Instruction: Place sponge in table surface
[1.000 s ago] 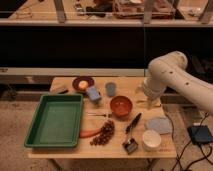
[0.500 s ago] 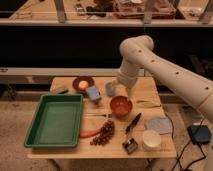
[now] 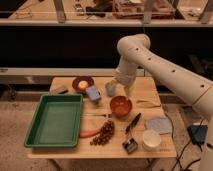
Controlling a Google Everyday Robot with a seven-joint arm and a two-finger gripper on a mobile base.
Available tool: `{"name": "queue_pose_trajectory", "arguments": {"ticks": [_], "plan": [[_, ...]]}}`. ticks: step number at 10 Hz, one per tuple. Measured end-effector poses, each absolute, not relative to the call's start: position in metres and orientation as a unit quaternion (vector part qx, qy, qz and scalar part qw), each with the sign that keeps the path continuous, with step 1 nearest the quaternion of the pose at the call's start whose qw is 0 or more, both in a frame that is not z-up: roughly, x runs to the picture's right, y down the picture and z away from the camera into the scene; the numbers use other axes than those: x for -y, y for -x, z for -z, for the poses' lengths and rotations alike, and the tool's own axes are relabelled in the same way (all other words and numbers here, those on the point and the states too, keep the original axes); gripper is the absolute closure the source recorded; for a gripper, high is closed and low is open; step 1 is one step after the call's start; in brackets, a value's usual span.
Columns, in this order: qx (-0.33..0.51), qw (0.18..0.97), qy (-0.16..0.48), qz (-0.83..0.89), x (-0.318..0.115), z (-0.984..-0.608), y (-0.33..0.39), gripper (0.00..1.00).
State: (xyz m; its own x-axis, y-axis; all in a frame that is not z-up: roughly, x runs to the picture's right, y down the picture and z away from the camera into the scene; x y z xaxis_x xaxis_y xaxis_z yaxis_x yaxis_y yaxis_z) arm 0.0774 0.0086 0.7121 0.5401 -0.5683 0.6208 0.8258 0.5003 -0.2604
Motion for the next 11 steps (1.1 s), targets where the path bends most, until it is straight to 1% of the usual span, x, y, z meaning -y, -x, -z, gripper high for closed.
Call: {"name": "queue_pose_trajectory", "arguments": {"ticks": [3,5,6,8,10,11], "plan": [[0.292,0.785,0.200,0.508,0.012,-0.717,-0.075,0.35],[0.327,0.717,0.157,0.595,0.038,-0.728,-0.065,0.35],[0.331,0.697,0.152,0.618,0.051,-0.736,-0.055,0.35],[0.333,0.674,0.151,0.642,0.063,-0.744,-0.048,0.35],[0.334,0.672,0.151,0.644,0.063,-0.743,-0.048,0.35],[0.332,0.674,0.139,0.645,0.063,-0.741,-0.047,0.35]]}}
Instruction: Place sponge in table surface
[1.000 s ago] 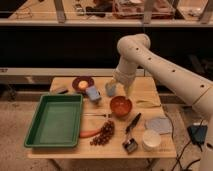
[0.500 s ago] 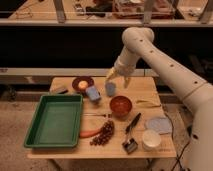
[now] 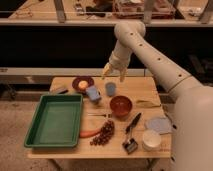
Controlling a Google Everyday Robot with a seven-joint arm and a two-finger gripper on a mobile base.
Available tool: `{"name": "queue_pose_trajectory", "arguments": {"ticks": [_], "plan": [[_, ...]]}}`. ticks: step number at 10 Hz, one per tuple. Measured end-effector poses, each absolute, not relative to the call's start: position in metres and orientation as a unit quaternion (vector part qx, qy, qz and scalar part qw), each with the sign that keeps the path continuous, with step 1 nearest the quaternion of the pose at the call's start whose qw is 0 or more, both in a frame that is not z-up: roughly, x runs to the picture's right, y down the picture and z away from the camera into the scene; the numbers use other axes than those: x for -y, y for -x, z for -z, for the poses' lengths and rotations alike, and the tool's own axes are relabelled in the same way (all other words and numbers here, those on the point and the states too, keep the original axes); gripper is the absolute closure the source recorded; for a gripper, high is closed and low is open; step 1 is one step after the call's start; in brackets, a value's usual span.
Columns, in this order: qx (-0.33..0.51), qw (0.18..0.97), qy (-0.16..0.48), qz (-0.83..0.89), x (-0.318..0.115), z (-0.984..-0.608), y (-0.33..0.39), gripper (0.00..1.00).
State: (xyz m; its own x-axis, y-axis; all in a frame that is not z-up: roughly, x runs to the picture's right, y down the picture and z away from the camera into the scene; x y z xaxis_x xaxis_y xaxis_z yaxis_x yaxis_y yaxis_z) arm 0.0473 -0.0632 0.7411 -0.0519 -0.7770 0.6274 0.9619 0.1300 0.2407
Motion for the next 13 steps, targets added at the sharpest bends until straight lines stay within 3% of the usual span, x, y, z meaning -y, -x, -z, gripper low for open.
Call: {"name": "queue_pose_trajectory", "arguments": {"ticks": [2,7,9,13], "plan": [[0.336,0.661,0.072,0.667,0.055,-0.739,-0.039,0.35],[0.277,0.539,-0.195,0.771,0.019,-0.710,0.002,0.35],[0.255,0.517,-0.234,0.783,0.016,-0.698,0.008,0.35],[0.260,0.482,-0.181,0.817,0.027,-0.728,0.029,0.35]]}}
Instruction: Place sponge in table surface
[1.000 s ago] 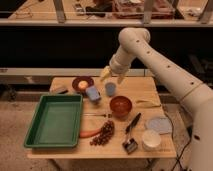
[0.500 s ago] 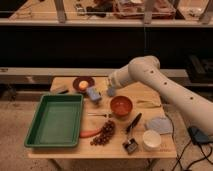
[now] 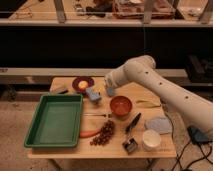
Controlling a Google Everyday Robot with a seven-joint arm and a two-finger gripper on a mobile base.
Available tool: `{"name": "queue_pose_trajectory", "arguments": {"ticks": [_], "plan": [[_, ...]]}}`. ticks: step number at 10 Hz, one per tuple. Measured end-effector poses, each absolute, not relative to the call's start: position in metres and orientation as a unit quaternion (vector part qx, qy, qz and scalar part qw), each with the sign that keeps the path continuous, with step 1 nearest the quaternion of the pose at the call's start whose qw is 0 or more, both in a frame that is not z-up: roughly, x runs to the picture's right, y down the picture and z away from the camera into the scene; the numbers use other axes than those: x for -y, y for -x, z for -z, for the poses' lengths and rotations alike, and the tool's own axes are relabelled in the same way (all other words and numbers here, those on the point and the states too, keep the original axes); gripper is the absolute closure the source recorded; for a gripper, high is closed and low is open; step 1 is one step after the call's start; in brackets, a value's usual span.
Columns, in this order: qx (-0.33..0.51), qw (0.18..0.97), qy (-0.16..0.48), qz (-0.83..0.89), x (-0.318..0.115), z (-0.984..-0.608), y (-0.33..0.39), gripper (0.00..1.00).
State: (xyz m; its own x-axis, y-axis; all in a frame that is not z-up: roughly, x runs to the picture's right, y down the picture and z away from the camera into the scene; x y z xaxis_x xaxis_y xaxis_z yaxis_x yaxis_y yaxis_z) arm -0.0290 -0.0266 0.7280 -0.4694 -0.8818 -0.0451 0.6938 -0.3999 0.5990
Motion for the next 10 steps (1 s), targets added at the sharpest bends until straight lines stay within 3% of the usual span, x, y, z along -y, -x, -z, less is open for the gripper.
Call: {"name": "queue_pose_trajectory", "arguments": {"ticks": [3,10], "plan": [[0.270,0.423,-0.116,0.857,0.022,-0.797,0.073,0.35],[0.291,0.431,-0.005,0.854,-0.001,-0.865,0.073,0.35]]}}
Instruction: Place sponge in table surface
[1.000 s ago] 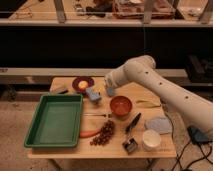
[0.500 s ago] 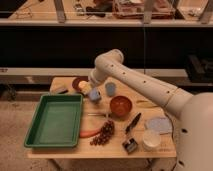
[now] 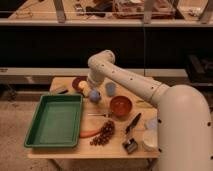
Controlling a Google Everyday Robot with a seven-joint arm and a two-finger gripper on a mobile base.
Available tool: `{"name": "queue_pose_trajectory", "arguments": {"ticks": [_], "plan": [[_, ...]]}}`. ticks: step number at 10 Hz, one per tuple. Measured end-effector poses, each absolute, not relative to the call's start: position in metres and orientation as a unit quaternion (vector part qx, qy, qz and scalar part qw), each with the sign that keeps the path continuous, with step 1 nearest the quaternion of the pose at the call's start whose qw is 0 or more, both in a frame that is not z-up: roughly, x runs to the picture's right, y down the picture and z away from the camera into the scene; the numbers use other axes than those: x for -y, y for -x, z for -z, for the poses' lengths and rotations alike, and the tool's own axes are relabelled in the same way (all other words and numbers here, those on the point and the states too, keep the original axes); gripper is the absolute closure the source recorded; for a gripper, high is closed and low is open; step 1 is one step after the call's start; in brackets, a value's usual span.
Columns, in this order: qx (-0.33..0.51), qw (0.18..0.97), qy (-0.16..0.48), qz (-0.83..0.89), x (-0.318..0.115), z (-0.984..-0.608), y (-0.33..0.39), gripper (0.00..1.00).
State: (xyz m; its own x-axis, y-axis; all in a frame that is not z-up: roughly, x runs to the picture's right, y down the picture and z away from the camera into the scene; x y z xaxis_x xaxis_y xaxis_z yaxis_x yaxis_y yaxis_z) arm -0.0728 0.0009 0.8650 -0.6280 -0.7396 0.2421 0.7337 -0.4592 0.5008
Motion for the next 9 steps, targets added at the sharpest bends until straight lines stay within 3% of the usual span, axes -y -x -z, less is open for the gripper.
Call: {"name": "queue_pose_trajectory", "arguments": {"ticks": [9], "plan": [[0.283,0.472,0.032,0.834,-0.006,-0.893,0.053,0.35]]}}
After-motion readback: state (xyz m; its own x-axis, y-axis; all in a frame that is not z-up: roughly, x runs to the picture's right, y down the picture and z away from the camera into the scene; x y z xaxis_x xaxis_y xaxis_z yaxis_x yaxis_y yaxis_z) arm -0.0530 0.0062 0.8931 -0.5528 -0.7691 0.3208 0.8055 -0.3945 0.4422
